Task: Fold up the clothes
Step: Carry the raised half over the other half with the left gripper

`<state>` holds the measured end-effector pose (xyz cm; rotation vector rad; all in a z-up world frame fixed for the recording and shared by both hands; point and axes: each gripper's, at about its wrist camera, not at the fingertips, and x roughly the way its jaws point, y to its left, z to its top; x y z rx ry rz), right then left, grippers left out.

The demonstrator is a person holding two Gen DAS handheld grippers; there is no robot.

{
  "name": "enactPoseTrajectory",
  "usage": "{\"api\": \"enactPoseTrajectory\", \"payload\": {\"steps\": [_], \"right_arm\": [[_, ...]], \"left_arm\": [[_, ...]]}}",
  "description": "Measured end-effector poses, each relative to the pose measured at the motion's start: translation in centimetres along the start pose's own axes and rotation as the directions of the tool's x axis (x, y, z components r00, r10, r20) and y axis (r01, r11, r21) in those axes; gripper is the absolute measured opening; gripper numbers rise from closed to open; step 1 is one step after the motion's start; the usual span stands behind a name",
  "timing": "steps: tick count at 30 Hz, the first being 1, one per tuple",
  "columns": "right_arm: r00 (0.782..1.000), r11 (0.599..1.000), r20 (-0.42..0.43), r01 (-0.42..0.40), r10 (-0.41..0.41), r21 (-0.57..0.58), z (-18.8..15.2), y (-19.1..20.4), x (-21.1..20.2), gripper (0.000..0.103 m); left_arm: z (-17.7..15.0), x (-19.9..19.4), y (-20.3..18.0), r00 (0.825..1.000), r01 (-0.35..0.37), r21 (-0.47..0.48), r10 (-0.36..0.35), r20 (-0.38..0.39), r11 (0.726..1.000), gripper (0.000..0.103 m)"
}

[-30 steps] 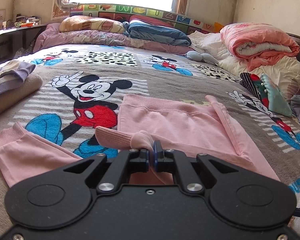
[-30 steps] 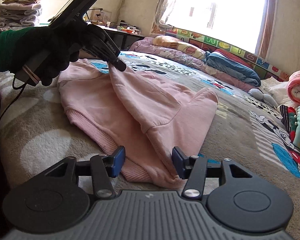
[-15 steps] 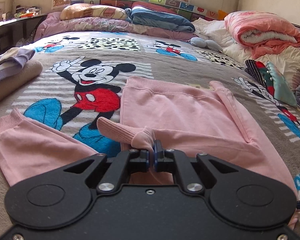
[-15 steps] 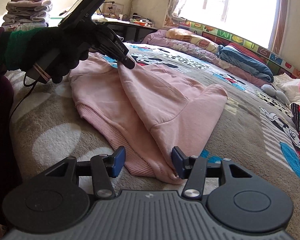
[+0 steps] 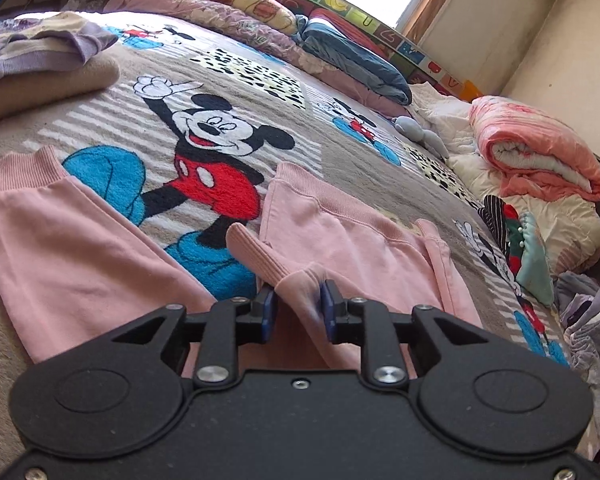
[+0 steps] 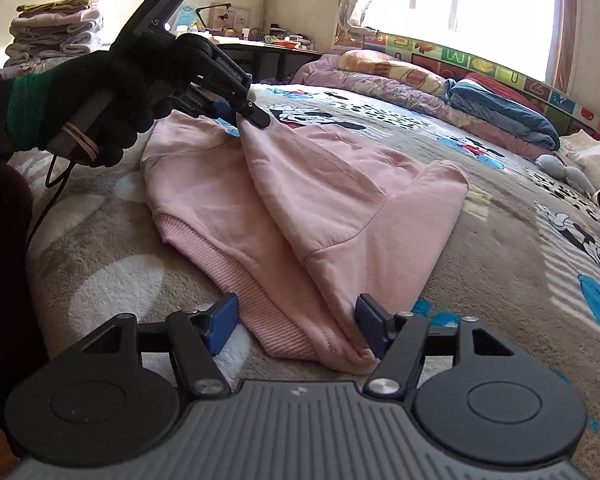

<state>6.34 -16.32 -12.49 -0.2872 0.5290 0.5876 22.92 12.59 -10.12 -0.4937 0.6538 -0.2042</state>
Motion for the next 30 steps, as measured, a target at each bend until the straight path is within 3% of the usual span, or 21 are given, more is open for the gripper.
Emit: {"api": "enactPoseTrajectory", "payload": {"steps": [8,9,10,13,15,22,30], "right_arm": [[0.995,0.995,0.011,-0.095,0.094,0.029,1.9,-1.8,0.5,0.064],[0.994,0.994,0.013,-0.106,0.106,0.033,2.1,-2.0,0.5,0.064],[0.993,0.992,0.015,-0.118,0.118,0.036,2.3,-2.2,0.6,0.066],[0.981,0.979,-0.014,-0.191,0.192,0.068,2.5,-2.8,1.2,0.066],[0.973,0.973,-0.055,-0.221,0.225,0.065,2.1,-2.5,1.6,0.067],[0.962,0.956,-0.019,-0.269,0.273,0.115,1.6,-3.3,1.2,0.068],[0.972,0.965,0.026,-0.234,0.232,0.115,1.7,-3.7,0.5,0.067]], "left_arm": [[0.6,-0.5,2.5,0.996,0.084,-0.212,-0.083,0.016,0.974,0.027],[0.6,-0.5,2.5,0.997,0.080,-0.214,-0.080,0.011,0.974,0.027],[0.5,-0.5,2.3,0.998,0.060,-0.202,-0.061,0.000,0.978,0.016],[0.3,-0.5,1.9,0.999,0.032,-0.144,-0.033,-0.004,0.989,0.011],[0.3,-0.5,1.6,1.000,0.018,-0.103,-0.018,-0.002,0.995,0.011],[0.0,-0.6,0.6,1.000,-0.028,0.027,0.028,0.008,0.999,0.013],[-0.2,-0.4,2.4,1.000,-0.005,-0.113,0.005,-0.003,0.994,0.014]]}}
